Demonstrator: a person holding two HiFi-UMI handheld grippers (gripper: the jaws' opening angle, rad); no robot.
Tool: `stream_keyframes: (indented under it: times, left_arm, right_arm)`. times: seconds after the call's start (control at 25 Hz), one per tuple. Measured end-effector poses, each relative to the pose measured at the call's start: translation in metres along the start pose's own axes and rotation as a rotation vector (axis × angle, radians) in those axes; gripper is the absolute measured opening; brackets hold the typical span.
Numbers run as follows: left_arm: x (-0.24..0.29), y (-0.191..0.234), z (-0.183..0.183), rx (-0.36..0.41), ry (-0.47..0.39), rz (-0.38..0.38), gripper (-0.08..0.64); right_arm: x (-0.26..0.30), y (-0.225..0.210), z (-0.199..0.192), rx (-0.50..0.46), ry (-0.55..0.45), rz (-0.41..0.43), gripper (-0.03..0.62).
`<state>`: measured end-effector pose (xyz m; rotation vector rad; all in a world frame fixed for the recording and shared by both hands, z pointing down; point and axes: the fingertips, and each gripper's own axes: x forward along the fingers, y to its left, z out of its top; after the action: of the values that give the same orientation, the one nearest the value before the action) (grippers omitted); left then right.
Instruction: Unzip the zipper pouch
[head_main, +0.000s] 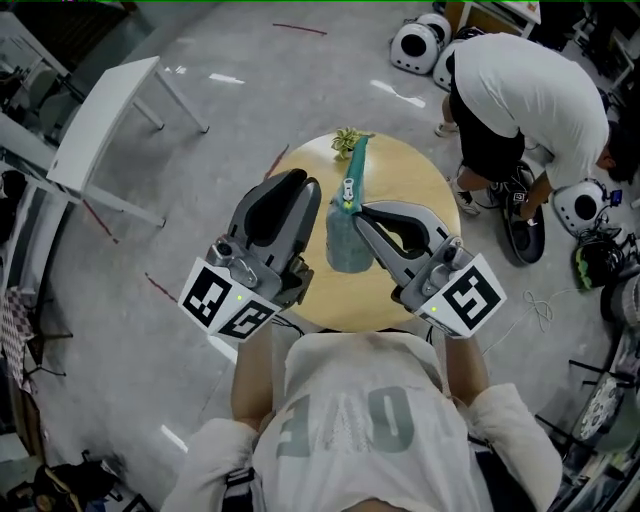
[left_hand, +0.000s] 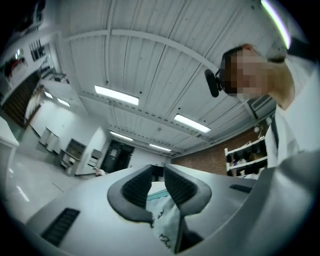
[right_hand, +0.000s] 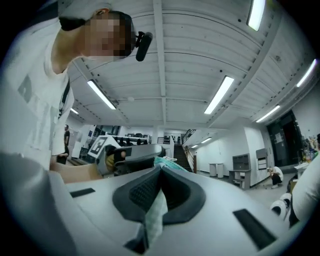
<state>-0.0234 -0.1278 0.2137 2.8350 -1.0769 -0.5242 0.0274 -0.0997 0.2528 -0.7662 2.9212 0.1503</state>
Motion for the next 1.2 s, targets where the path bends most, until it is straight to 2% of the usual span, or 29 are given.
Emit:
stream_keyframes:
  times: [0.08, 0.16, 0.28, 0.4, 0.52, 0.6, 0.64, 0.76, 0.84, 1.08, 1.2]
  left_arm:
    - [0.006, -0.014, 0.001, -0.074, 0.037, -0.156, 0.154]
    - [0.004, -0.024, 0.000, -0.125, 0.087, -0.279, 0.207]
    - [-0.006, -0.032, -0.009, -0.204, 0.167, -0.394, 0.222]
    - [-0.013, -0.035, -0.018, -0.281, 0.211, -0.456, 0.222]
    - [-0.017, -0.035, -0.020, -0.363, 0.210, -0.492, 0.207]
    - [-0.020, -0.038, -0.020, -0.401, 0.204, -0.518, 0.147]
    - [-0.022, -0.040, -0.019, -0.407, 0.202, -0.527, 0.118]
    - [-0.023, -0.038, -0.018, -0.417, 0.185, -0.532, 0.110]
    - [-0.024, -0.036, -0.015, -0.439, 0.148, -0.525, 0.043]
    - [-0.028, -0.037, -0.011, -0.398, 0.121, -0.512, 0.029]
    - [-0.024, -0.033, -0.015, -0.356, 0.141, -0.484, 0.031]
  right_arm:
    - [0.000, 0.007, 0.006, -0.024, 0.000, 0.076, 0.031]
    - [0.003, 0.017, 0.008, -0.052, 0.011, 0.152, 0.031]
    - [0.003, 0.033, 0.005, -0.073, 0.036, 0.258, 0.031]
    - [0.001, 0.041, 0.004, -0.084, 0.051, 0.330, 0.031]
    - [0.001, 0.047, 0.005, -0.098, 0.063, 0.388, 0.031]
    - [0.000, 0.049, 0.002, -0.106, 0.085, 0.405, 0.031]
    - [-0.001, 0.049, 0.001, -0.104, 0.094, 0.407, 0.031]
    - [0.000, 0.047, -0.001, -0.108, 0.098, 0.405, 0.031]
    - [0.000, 0.043, -0.004, -0.117, 0.101, 0.380, 0.031]
    - [0.004, 0.038, -0.005, -0.114, 0.091, 0.328, 0.031]
    - [0.005, 0.035, -0.005, -0.117, 0.095, 0.318, 0.031]
